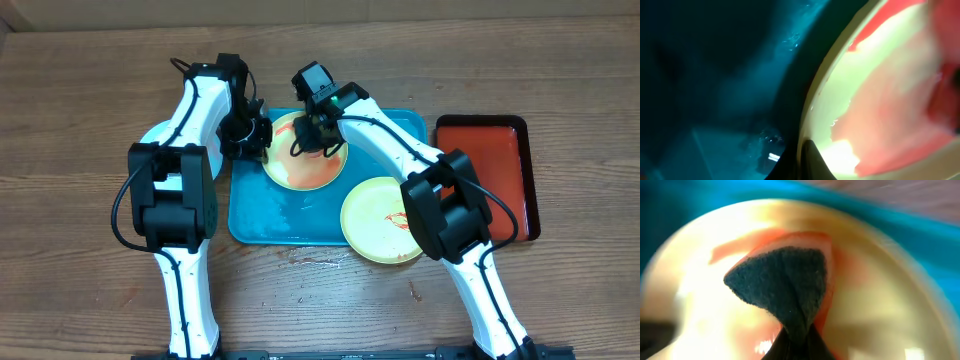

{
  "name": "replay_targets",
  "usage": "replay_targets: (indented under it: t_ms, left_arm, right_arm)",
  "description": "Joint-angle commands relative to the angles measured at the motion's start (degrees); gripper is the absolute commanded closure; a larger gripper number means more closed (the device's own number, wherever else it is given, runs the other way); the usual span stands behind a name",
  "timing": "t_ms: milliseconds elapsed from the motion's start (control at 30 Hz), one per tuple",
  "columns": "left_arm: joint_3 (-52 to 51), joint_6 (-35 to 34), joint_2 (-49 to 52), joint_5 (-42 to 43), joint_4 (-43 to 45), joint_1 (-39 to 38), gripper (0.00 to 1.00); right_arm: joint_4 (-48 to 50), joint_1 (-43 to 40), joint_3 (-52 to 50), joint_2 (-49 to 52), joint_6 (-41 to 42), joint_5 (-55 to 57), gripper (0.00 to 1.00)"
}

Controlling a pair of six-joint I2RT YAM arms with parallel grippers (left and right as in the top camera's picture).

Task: Clean dirty plates on tray and stack at the side
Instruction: 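Scrub the upper yellow plate's red smear with the sponge in the right gripper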

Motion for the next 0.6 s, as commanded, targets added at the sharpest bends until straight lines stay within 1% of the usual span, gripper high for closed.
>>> replay_targets:
  t_ms: [0, 133, 333, 467, 567]
  left_arm:
    - [-0.96, 1.53, 1.38, -0.96, 0.02, -0.50, 0.96]
    - [-0.96, 1.53, 1.40, -0.96, 0.02, -0.50, 0.96]
    - [-0.96, 1.55, 1.38, -0.98, 0.00, -0.50, 0.96]
    - [-0.96, 1.55, 1.40, -0.98, 0.02, -0.50, 0.96]
    - [-0.96, 1.57, 1.38, -1.03, 0.02, -0.48, 0.96]
  right_arm:
    - [-1.05, 1.92, -1.62, 4.74, -2.56, -16.76, 0.96]
    - [-4.02, 1.92, -1.40, 4.74, -2.99, -22.99, 0.96]
    - [-12.85, 0.61, -1.20, 4.68, -5.55, -23.28, 0.96]
    - [-17.84, -0.83, -1.18, 4.50, -5.51, -17.14, 0.96]
    - [-21.07, -1.88, -1.18, 3.65, -4.11, -8.85, 0.96]
